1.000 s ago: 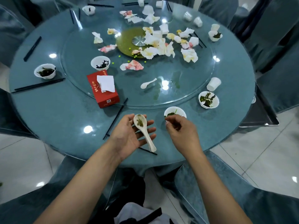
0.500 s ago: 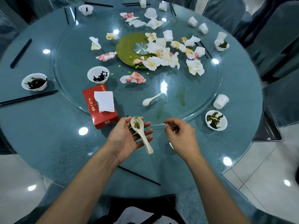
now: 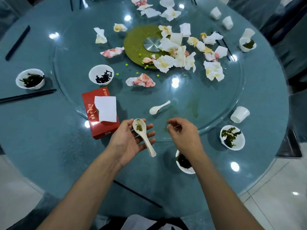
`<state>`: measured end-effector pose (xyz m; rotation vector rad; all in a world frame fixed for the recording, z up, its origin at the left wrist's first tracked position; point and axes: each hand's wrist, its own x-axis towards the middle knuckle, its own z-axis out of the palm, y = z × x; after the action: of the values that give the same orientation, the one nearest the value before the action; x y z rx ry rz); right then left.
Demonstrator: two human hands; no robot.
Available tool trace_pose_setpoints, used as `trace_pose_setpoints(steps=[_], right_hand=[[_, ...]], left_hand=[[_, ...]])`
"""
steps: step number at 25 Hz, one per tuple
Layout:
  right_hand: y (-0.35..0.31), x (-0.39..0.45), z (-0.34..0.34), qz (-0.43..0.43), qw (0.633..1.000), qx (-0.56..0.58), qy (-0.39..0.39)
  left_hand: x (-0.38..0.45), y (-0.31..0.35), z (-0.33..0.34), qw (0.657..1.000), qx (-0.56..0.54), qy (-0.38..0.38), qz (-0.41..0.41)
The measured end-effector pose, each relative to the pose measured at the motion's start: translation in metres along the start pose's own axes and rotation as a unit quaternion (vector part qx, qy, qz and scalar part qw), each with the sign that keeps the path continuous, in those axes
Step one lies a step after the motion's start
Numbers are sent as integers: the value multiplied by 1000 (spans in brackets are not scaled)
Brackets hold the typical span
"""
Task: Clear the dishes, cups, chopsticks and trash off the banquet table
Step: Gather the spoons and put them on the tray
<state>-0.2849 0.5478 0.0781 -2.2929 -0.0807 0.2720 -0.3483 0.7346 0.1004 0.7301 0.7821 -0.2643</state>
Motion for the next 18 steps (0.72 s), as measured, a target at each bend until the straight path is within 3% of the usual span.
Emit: trace_pose_setpoints(steps=[8, 18], right_hand=[[6, 73, 21, 1, 1000, -14, -24], [25, 144, 63, -51, 971, -223, -71]], left_hand=[[41, 14, 2, 999, -22, 23, -7], [73, 20, -4, 998, -27, 43, -30]])
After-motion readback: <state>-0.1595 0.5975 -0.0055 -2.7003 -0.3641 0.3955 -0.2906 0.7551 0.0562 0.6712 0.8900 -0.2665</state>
